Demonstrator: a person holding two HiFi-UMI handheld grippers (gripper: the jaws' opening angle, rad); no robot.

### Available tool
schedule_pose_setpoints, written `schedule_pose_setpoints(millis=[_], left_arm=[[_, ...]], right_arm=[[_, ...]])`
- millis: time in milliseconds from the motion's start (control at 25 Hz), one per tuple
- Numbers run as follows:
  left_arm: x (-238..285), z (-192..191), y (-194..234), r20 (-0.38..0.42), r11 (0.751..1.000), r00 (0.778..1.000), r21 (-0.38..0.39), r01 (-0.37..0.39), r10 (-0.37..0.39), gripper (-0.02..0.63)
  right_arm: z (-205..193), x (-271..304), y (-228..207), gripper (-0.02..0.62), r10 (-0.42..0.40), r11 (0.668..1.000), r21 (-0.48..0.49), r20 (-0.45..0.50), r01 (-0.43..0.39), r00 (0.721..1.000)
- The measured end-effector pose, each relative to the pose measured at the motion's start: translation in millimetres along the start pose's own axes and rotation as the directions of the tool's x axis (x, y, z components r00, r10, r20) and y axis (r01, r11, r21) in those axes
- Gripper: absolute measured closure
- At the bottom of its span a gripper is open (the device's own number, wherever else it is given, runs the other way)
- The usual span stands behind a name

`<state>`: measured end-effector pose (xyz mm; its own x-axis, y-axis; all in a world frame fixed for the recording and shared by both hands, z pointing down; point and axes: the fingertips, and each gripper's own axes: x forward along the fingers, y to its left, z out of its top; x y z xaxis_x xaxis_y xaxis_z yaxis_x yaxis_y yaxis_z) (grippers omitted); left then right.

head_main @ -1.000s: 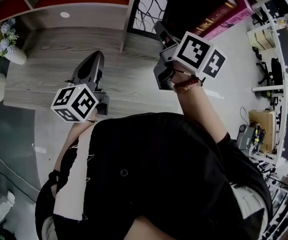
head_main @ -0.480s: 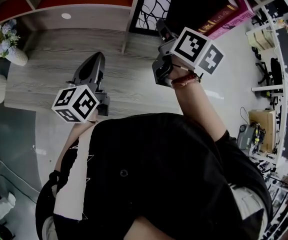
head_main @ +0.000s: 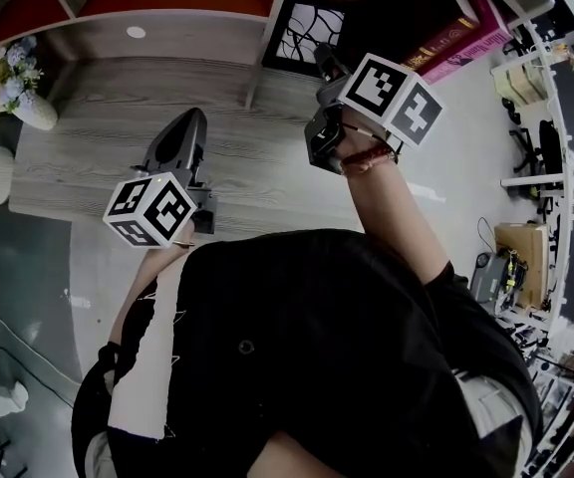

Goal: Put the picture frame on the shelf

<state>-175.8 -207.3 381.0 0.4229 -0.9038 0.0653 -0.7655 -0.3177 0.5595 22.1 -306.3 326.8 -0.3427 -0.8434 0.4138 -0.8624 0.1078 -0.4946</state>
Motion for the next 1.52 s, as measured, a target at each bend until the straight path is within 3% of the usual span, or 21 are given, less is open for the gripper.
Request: schedule_pose_setpoints(millis=[720,1040,1240,1520], left_arm=[[7.0,-0.5,13.1,-0.008,1.0,1.0,-0.019,-0.015,0.015,0.594],[12.0,-1.1,12.2,-0.011,1.0,1.0,-0.023,-0.009,0.009,0.594],[15.4,-1.6,11.5,-0.013,1.0,1.0,-0.022,-0.005,0.004,0.594],[17.5,-3.4,11.1,-0.02,1.0,1.0,-0.025,0.0,0.0,0.594]], right_arm=[[4.2,16.3,-3.5,0.426,-0.041,0.998,-0.039,0.002,0.041,0.999],[7.1,17.5,-3.3,0.417,-0.068,0.99,-0.119,0.026,0.07,0.997],[4.4,18.2,-7.4,0.403,-0.126,0.966,-0.223,0.029,0.129,0.992],[3.6,19.3,-8.0,0.403,-0.127,0.966,-0.223,0.025,0.13,0.992]])
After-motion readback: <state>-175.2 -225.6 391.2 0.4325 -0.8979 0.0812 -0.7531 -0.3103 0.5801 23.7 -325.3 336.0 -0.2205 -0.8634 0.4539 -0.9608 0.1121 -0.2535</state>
